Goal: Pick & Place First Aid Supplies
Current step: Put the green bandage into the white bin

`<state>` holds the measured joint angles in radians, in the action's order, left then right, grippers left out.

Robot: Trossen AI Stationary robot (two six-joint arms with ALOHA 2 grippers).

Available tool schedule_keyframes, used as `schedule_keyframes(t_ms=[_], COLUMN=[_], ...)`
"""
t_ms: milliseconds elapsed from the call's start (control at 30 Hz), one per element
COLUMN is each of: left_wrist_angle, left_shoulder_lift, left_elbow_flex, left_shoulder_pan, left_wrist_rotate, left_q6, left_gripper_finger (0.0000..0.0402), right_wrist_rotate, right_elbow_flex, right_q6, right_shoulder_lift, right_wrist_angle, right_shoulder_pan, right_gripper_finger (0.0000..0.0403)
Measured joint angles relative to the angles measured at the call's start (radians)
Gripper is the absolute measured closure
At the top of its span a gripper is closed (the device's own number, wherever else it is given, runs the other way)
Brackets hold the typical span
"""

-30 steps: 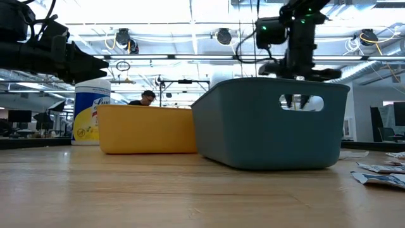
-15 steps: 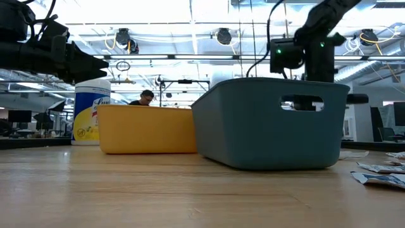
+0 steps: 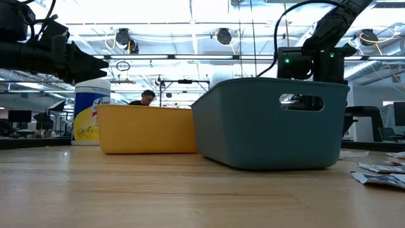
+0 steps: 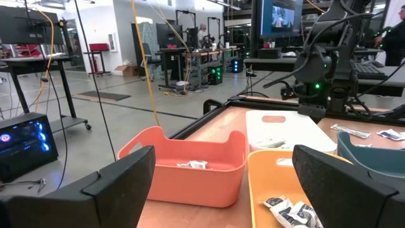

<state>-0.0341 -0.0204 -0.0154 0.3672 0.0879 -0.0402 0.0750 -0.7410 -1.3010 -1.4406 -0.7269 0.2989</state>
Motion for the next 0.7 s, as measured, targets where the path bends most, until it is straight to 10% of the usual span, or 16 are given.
schedule_keyframes(t_ms=[200, 700], left_wrist_angle=[0.000, 0.000], left_shoulder_lift=[0.000, 0.000], left_elbow_flex=[0.000, 0.000], left_shoulder_pan=[0.000, 0.000], left_wrist_rotate=[0.000, 0.000], left_q6=[0.000, 0.000], left_gripper_finger=[0.0023, 0.0023], right_wrist_rotate=[0.000, 0.046], right_elbow_flex=[0.000, -0.259], right_q6=[0.008, 0.085], right_shoulder_lift=[0.000, 0.012], right_wrist_angle=[-0.001, -0.334], right_shoulder_pan=[0.000, 0.022], right_gripper_finger=[0.0394, 0.0400])
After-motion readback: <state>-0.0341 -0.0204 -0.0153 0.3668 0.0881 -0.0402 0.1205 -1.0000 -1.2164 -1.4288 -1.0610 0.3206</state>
